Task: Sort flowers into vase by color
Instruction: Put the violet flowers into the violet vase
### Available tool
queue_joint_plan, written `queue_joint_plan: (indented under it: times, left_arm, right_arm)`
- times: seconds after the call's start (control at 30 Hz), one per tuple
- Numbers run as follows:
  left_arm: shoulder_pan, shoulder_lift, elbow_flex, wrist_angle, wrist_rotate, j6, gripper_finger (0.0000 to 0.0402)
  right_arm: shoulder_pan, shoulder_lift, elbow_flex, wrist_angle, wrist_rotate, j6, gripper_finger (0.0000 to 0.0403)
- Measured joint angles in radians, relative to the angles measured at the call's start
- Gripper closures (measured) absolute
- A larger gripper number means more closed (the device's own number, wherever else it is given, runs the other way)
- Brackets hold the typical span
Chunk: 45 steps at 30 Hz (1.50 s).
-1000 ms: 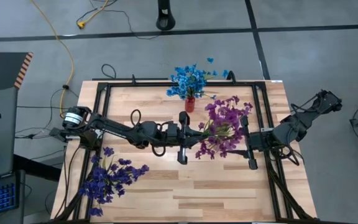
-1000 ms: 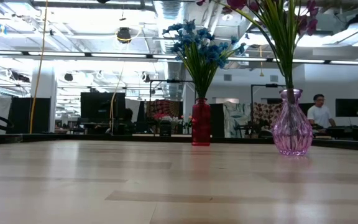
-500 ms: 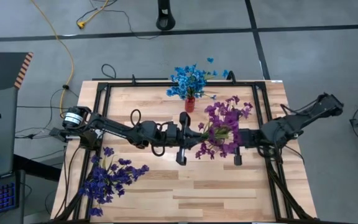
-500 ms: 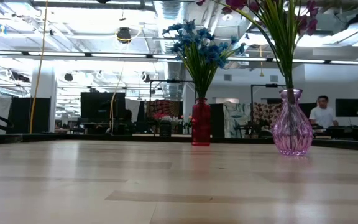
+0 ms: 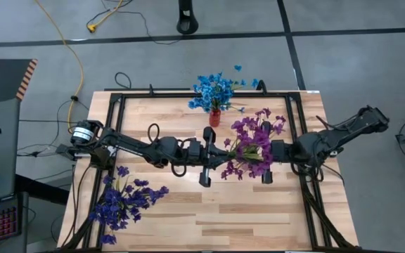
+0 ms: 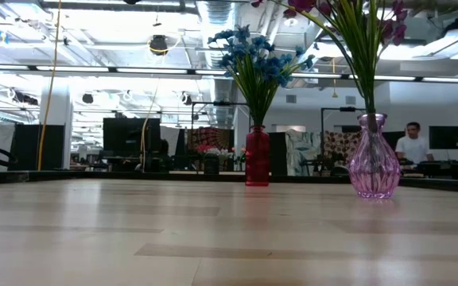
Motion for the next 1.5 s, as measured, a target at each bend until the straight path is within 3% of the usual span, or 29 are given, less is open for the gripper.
queue_joint_plan:
  times: [0.63,0.77,0.97,1.1,1.33,1.5]
  left_arm:
    - [0.0,0.0,-0.001,-0.043,-0.009,0.038,0.0401]
    - [0.0,0.0,-0.001,-0.042,-0.01,0.039,0.0401]
    - [0.0,0.0,-0.001,-0.042,-0.017,0.038,0.0399]
    - [-0.001,0.0,-0.001,-0.043,-0.037,0.026,0.0369]
    - [0.0,-0.009,-0.001,-0.045,-0.04,0.026,0.0281]
    - [0.0,-0.07,-0.001,-0.11,-0.041,0.071,0.0264]
  right_arm:
    - [-0.022,0.103,0.0,0.179,-0.051,0.002,0.0204]
    - [-0.027,0.103,0.0,0.176,-0.051,0.002,0.0234]
    - [-0.018,0.103,0.0,0.177,-0.05,0.002,0.0323]
    - [-0.003,0.096,0.0,0.168,-0.046,0.0,0.0372]
    - [0.057,-0.004,0.0,0.107,0.033,0.002,0.037]
    - [0.145,-0.108,0.0,0.024,0.064,0.003,0.037]
